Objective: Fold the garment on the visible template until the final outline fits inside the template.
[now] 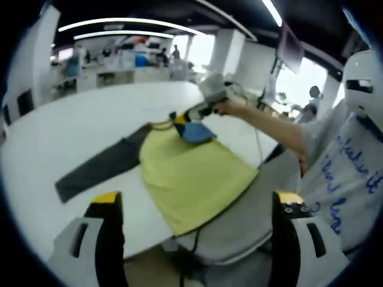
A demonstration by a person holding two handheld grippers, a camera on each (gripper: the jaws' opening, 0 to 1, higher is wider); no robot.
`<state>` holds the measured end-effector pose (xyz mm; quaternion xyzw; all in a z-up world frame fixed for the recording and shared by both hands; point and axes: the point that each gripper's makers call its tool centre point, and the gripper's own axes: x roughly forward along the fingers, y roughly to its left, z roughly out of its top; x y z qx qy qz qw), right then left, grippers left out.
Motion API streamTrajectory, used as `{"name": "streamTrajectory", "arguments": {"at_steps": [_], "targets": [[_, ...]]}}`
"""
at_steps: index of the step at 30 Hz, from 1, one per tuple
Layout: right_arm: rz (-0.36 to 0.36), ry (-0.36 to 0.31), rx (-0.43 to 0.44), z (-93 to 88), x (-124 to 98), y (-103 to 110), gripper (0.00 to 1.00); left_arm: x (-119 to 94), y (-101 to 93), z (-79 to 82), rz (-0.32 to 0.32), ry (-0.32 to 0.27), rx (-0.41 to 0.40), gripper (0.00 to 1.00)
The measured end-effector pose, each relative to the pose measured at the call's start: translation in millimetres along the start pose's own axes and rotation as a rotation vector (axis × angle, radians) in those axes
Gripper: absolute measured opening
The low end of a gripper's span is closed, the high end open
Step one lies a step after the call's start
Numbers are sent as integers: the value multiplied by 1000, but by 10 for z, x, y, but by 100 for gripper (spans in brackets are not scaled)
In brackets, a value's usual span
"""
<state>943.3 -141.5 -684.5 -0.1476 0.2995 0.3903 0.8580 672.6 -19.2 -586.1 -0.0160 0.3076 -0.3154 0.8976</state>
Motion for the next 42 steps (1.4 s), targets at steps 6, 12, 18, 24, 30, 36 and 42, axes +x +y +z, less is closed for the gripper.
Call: {"name": "streamTrajectory", "arguments": {"at_steps": [6, 12, 18, 24, 30, 36, 42], "targets": [[41, 11, 5, -58, 129, 176, 2, -8, 4, -14, 4, 1, -10, 99], [69, 15, -4, -74, 177, 316, 2, -14, -4, -27, 8, 1, -16, 99], [76, 11, -9, -58, 176, 353, 2, -23, 3, -54, 14, 1, -24, 99], [83, -12, 0, 31, 189, 388, 2, -15, -18, -59, 5, 3, -21, 99], [77, -9, 3, 26, 269, 391, 2, -31, -4, -56, 7, -6, -29, 99], [82, -2, -5, 14, 322, 425, 2, -52, 28, -78, 12, -4, -38, 98], [92, 15, -9, -25, 418, 452, 2, -50, 52, -102, 13, 4, -44, 95]]}}
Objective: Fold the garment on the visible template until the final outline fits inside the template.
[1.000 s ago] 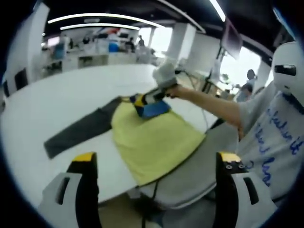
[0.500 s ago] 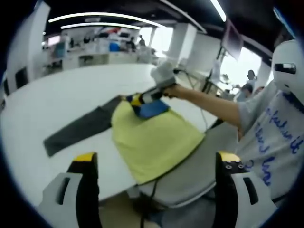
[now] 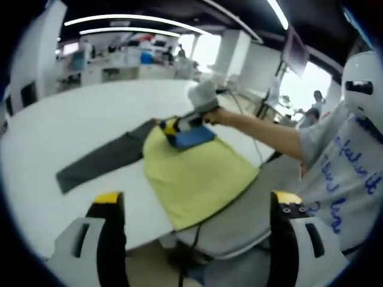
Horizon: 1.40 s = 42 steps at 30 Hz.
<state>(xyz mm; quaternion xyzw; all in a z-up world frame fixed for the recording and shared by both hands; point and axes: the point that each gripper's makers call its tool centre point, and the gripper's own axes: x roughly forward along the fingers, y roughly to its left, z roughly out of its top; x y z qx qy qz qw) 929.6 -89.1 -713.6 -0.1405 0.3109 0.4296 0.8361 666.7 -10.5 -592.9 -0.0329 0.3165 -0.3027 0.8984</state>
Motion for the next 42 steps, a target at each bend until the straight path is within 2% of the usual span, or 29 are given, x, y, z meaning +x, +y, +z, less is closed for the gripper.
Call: {"name": "streamTrajectory", "arguments": {"at_steps": [13, 23, 42], "targets": [[-11, 26, 8, -84, 160, -30, 2, 22, 31, 10, -1, 10, -8, 96], [8, 66, -20, -209, 306, 61, 2, 33, 85, 0, 3, 10, -22, 97], [17, 93, -35, -319, 435, 75, 3, 53, 144, -30, 8, 17, -48, 96]]}}
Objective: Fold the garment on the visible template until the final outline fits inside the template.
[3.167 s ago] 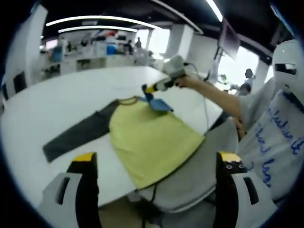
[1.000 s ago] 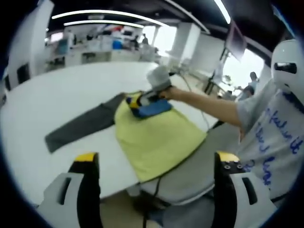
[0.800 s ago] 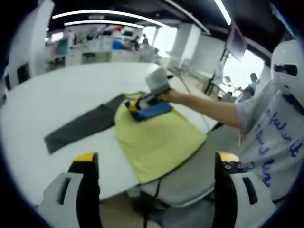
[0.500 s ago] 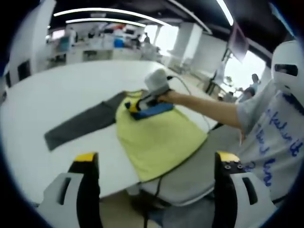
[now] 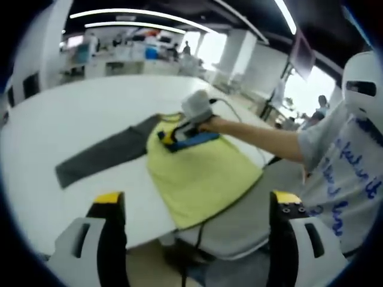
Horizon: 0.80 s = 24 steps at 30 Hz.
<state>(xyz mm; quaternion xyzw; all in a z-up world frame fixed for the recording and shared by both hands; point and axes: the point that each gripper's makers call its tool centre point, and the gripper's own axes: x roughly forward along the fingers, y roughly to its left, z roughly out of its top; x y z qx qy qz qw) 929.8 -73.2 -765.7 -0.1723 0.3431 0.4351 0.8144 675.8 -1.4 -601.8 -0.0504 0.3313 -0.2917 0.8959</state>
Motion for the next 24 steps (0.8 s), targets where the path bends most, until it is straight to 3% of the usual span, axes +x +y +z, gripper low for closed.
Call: {"name": "streamTrajectory", "arguments": {"at_steps": [12, 20, 24], "targets": [[23, 17, 11, -63, 58, 34, 4, -4, 26, -37, 7, 1, -11, 96], [34, -24, 37, -15, 24, 78, 10, -10, 19, -55, 8, 6, -10, 96], [62, -60, 90, 59, -19, 126, 9, -5, 2, -56, 3, 7, -7, 95]]}}
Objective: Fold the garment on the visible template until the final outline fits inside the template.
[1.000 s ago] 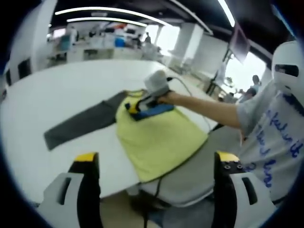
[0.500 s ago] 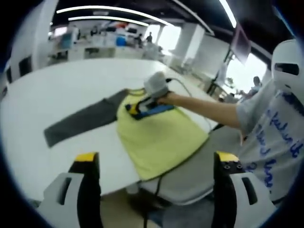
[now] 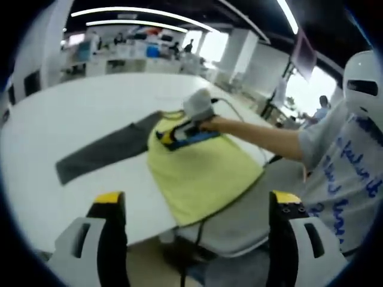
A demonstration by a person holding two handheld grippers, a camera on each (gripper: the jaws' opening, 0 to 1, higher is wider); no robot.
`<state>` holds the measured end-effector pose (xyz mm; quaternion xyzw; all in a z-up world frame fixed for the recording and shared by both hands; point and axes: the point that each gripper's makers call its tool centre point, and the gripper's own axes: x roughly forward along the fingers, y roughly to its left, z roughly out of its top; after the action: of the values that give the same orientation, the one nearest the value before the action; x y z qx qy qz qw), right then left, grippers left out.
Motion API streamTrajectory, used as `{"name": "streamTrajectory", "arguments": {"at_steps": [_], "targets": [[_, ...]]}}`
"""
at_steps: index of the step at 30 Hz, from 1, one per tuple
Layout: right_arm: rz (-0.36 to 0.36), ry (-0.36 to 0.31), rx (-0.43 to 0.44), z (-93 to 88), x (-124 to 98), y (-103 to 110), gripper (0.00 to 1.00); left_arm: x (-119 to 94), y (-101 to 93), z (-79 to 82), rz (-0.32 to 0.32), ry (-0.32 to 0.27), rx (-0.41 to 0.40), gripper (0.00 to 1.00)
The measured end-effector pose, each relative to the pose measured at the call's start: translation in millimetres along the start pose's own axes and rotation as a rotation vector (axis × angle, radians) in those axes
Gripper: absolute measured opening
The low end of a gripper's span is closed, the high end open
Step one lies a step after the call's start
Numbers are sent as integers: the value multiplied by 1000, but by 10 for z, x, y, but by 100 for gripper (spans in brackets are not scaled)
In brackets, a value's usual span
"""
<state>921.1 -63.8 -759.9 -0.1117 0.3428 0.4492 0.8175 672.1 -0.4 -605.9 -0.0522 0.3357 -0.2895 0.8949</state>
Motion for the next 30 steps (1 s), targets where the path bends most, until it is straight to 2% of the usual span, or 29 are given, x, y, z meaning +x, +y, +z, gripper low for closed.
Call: {"name": "streamTrajectory", "arguments": {"at_steps": [1, 7, 8, 11, 14, 18, 30], "targets": [[18, -3, 23, 5, 2, 32, 9, 0, -7, 4, -2, -2, 3, 95], [32, -27, 19, 83, -11, 81, 9, -21, -19, 18, 0, -13, 8, 95], [51, -41, 43, 118, -30, 116, 10, -25, -20, 16, 1, -15, 8, 95], [46, -78, 86, 183, -107, 89, 9, -31, -25, 8, 4, -18, 11, 95], [2, -58, 65, 106, -152, -19, 8, -44, -51, -17, 5, -18, 12, 95], [-3, -49, 67, 31, -208, -49, 6, -58, -67, -10, 5, -30, 13, 95], [41, -6, 66, -219, -108, 264, 2, -147, -112, -28, 16, -40, 34, 95]]}}
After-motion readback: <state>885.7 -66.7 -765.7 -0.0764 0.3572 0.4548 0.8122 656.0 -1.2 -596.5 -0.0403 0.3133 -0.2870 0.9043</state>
